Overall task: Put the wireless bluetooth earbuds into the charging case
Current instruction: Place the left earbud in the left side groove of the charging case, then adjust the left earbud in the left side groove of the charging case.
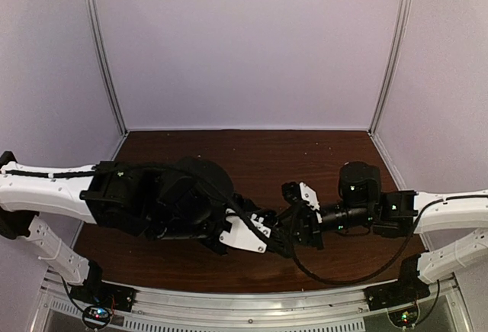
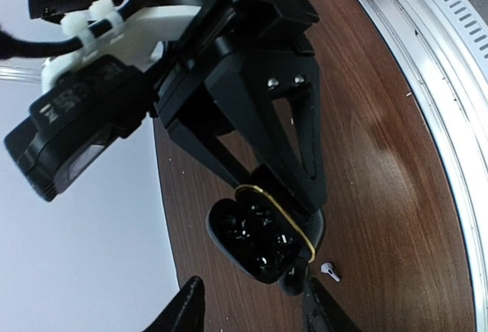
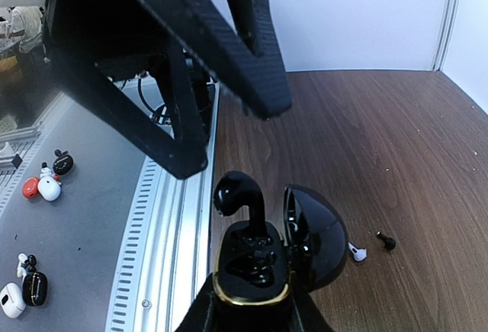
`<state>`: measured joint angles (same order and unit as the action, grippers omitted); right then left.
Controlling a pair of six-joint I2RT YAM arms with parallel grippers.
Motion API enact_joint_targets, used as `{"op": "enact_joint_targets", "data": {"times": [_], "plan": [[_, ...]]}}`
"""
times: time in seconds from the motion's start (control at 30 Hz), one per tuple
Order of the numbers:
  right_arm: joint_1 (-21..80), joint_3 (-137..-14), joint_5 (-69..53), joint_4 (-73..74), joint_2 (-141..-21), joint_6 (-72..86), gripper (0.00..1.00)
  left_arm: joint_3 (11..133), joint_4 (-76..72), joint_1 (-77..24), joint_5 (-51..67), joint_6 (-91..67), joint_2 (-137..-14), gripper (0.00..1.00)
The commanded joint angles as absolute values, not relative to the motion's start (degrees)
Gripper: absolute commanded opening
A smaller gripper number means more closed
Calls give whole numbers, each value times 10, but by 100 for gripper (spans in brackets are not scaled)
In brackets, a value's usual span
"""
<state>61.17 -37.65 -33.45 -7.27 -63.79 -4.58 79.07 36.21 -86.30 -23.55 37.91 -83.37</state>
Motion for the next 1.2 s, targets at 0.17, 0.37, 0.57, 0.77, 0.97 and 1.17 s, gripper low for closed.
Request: {"op": "enact_joint_targets", "data": {"times": [0.17, 0.37, 0.57, 0.77, 0.97, 1.17], "plan": [[613, -352, -331, -125, -602, -22, 0, 774, 335, -865, -202, 333, -771, 45], [613, -345, -328, -131, -583, -25, 0, 740, 274, -866, -130, 287, -740, 26], [614, -349, -338, -129, -579, -27, 0, 738, 263, -864, -128, 269, -756, 21], [617, -352, -341, -121, -579, -30, 0, 748, 262, -865, -156, 273, -780, 19], [620, -353, -341, -114, -577, -32, 0, 752, 264, -864, -176, 278, -801, 15], [624, -356, -341, -107, -577, -34, 0, 754, 264, -864, -189, 285, -816, 10]]}}
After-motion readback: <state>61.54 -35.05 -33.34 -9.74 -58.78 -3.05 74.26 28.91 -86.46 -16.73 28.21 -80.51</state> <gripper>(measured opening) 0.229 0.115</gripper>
